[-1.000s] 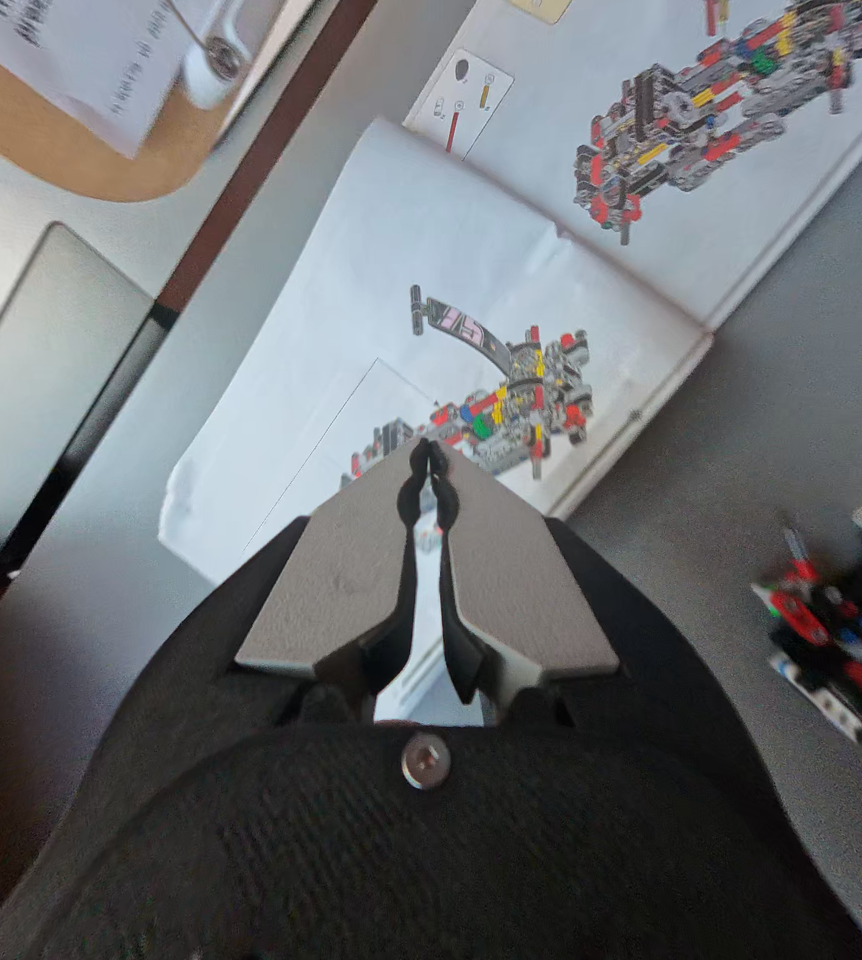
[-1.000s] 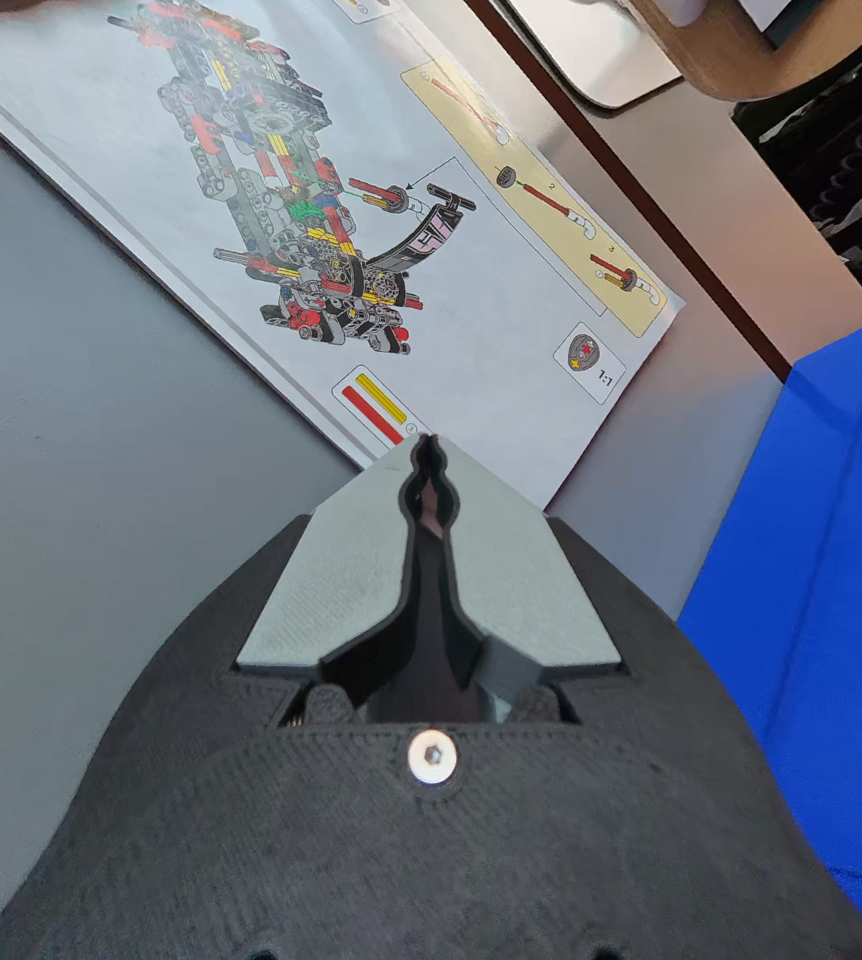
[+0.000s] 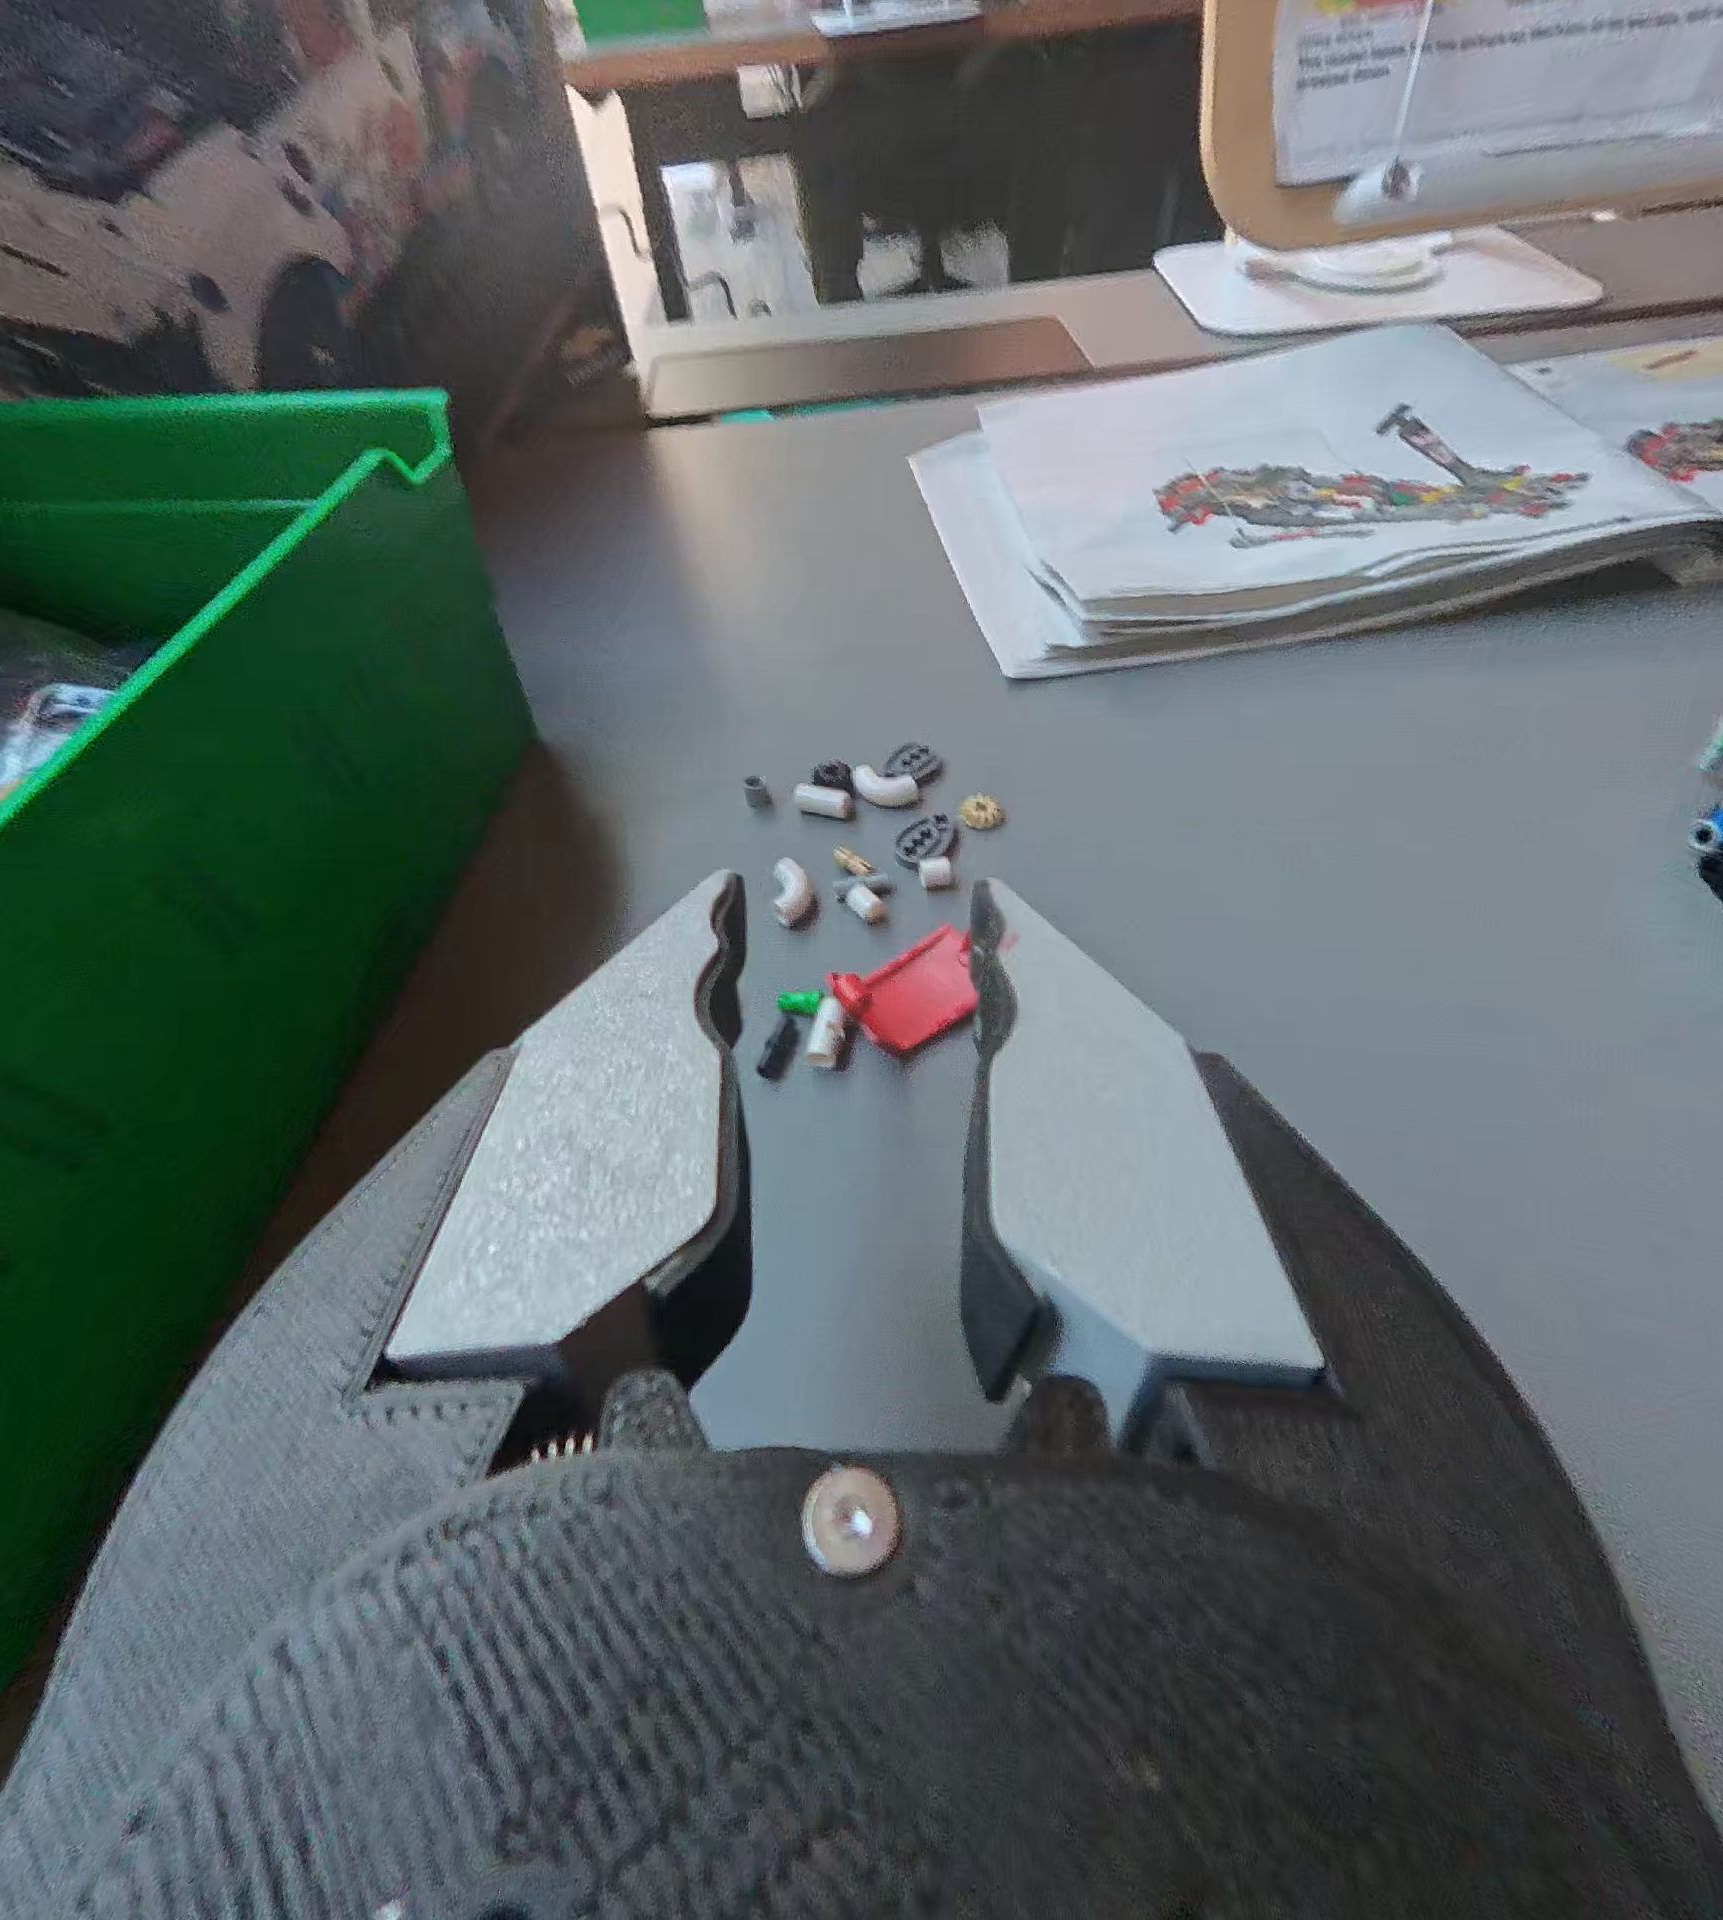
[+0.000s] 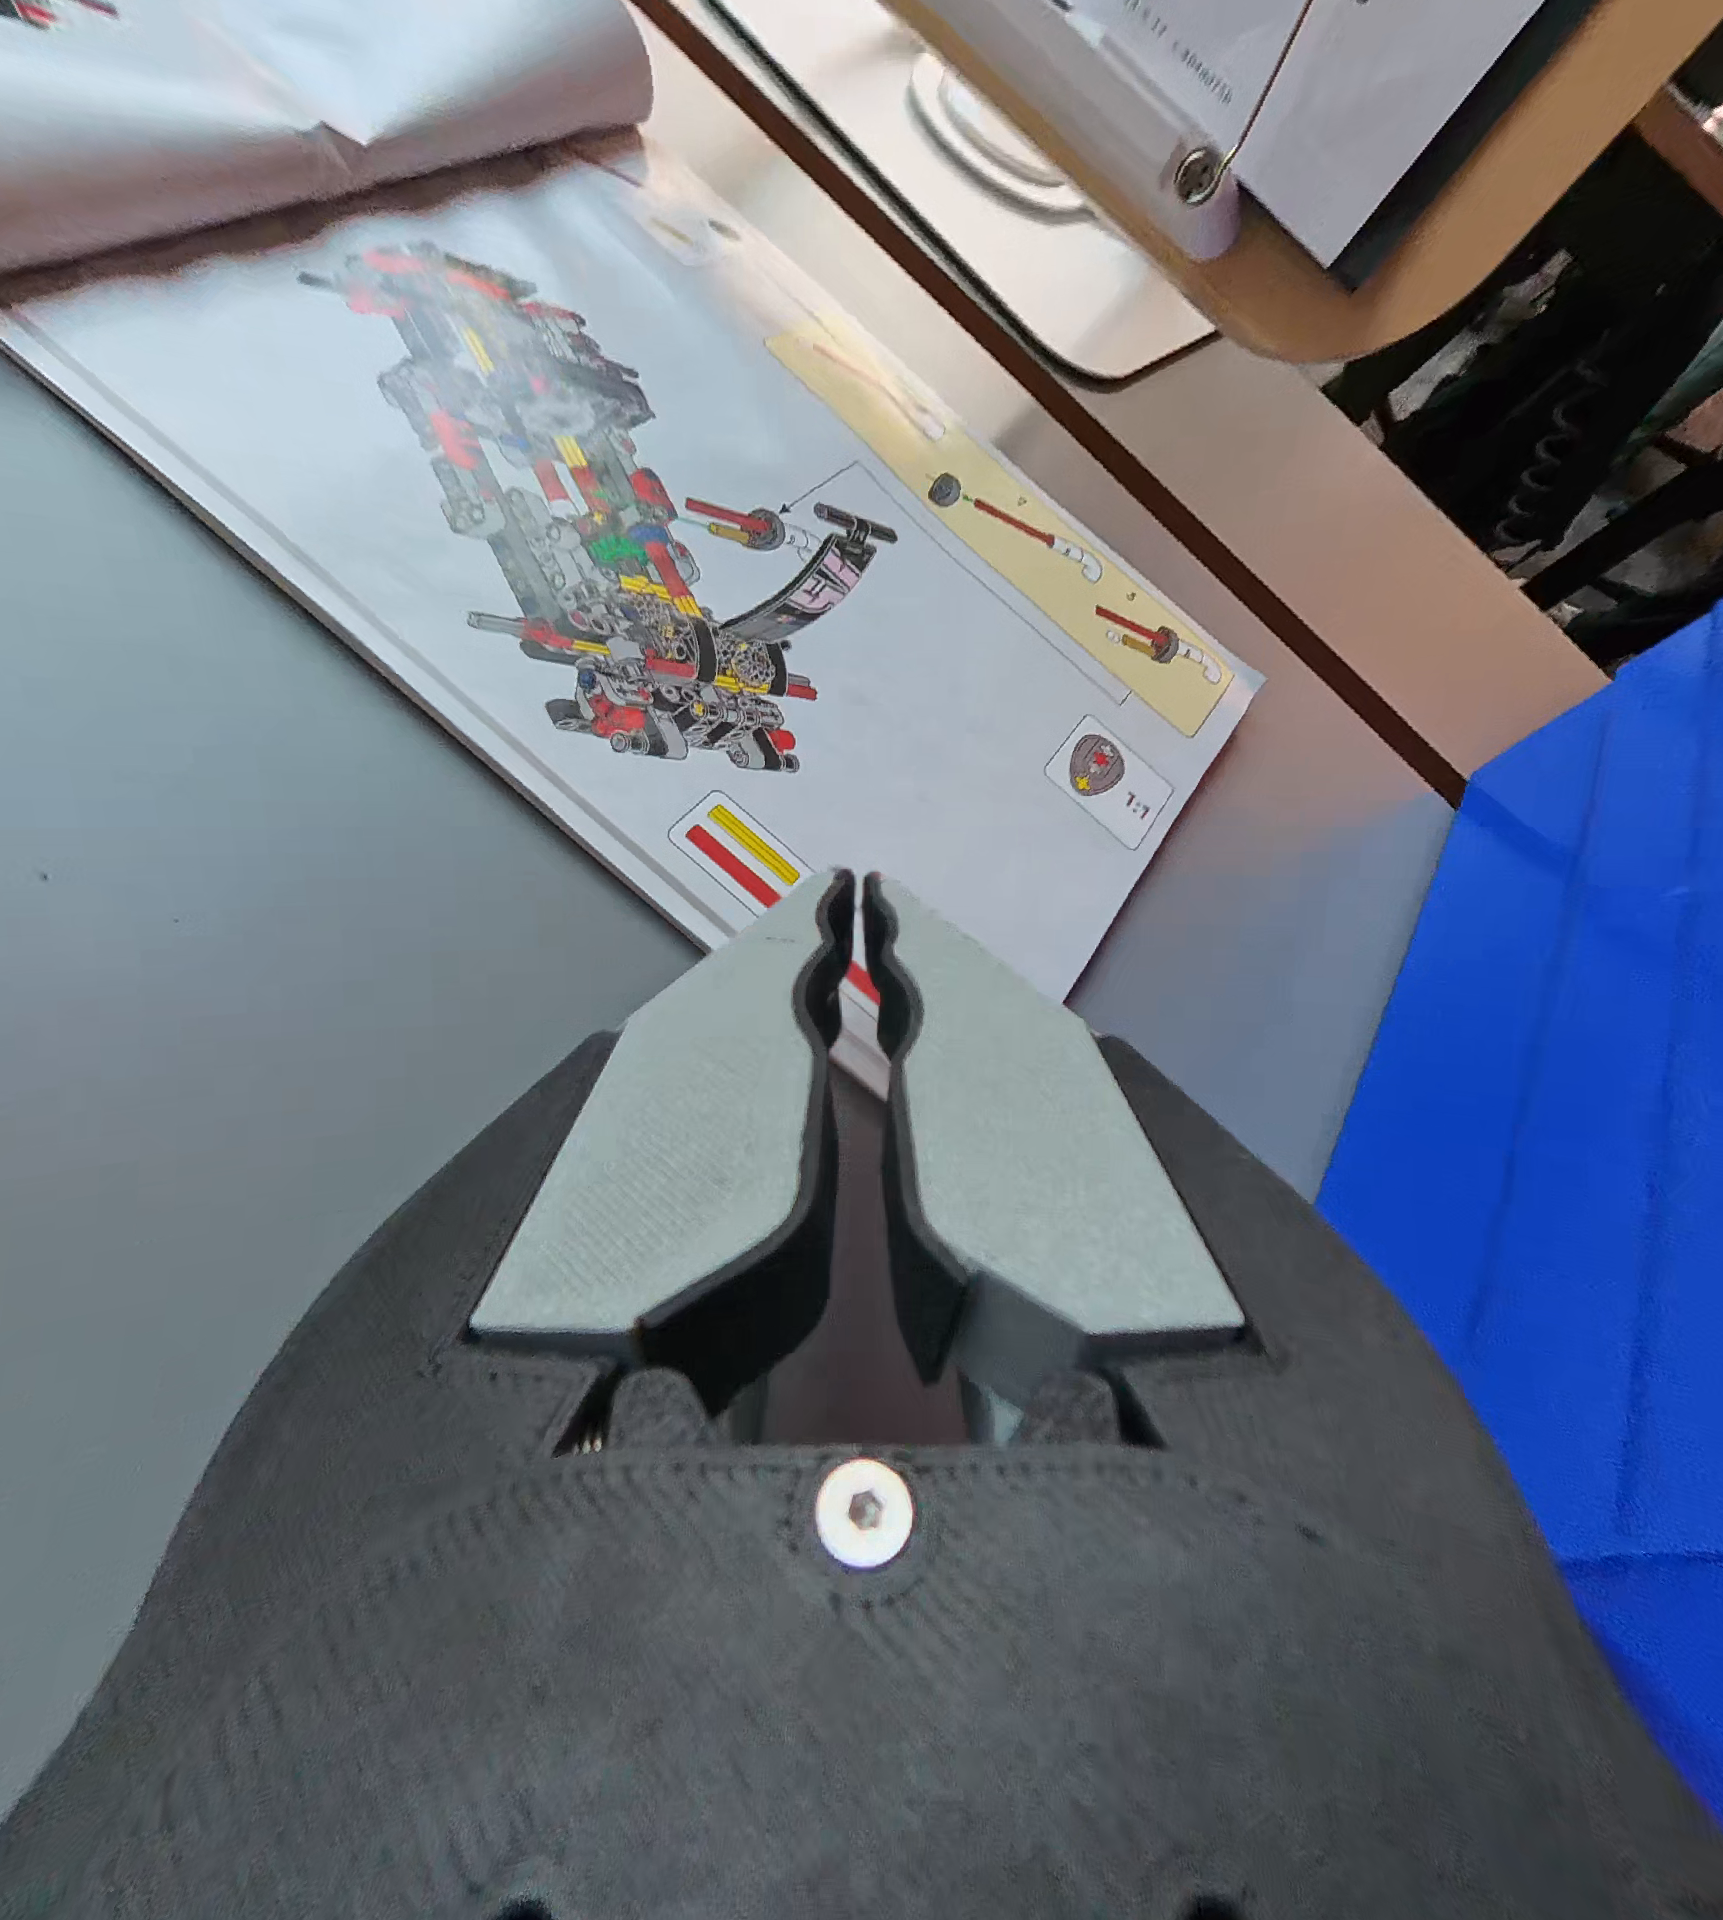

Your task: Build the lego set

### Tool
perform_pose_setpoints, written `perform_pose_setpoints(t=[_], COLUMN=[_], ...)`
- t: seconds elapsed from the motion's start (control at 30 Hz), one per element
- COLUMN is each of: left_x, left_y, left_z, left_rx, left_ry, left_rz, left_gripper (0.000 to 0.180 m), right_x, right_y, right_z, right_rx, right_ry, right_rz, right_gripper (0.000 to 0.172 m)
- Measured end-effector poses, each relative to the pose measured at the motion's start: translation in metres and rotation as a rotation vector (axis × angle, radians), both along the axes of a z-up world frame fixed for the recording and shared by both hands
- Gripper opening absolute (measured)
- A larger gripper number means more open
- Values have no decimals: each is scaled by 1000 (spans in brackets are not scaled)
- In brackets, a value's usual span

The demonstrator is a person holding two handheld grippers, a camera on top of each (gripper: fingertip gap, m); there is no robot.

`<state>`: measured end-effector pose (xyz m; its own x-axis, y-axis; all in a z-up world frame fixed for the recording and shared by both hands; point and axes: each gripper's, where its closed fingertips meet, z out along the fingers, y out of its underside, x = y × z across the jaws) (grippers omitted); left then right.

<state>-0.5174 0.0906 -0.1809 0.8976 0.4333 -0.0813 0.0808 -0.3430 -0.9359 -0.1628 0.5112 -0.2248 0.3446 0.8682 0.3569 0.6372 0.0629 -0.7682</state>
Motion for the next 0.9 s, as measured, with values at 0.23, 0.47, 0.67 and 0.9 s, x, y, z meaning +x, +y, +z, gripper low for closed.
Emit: perform_pose_setpoints(t=[0.23, 0.47, 0.67, 0.9], left_x=[-12, -13, -18, -13], left_y=[11, 21, 25, 22], left_z=[16, 4, 0, 11], left_rx=[81, -2, -26, 56], left_ry=[118, 97, 98, 90], left_rz=[17, -18, -30, -59], left_gripper=[35, 32, 26, 29], right_x=[-7, -20, -13, -19], right_y=[-11, -20, -29, -32], right_z=[10, 16, 29, 36], right_rx=[-57, -118, -185, -197], right_ry=[90, 153, 288, 340], right_rz=[51, 112, 133, 157], right_gripper=[1, 3, 0, 0])
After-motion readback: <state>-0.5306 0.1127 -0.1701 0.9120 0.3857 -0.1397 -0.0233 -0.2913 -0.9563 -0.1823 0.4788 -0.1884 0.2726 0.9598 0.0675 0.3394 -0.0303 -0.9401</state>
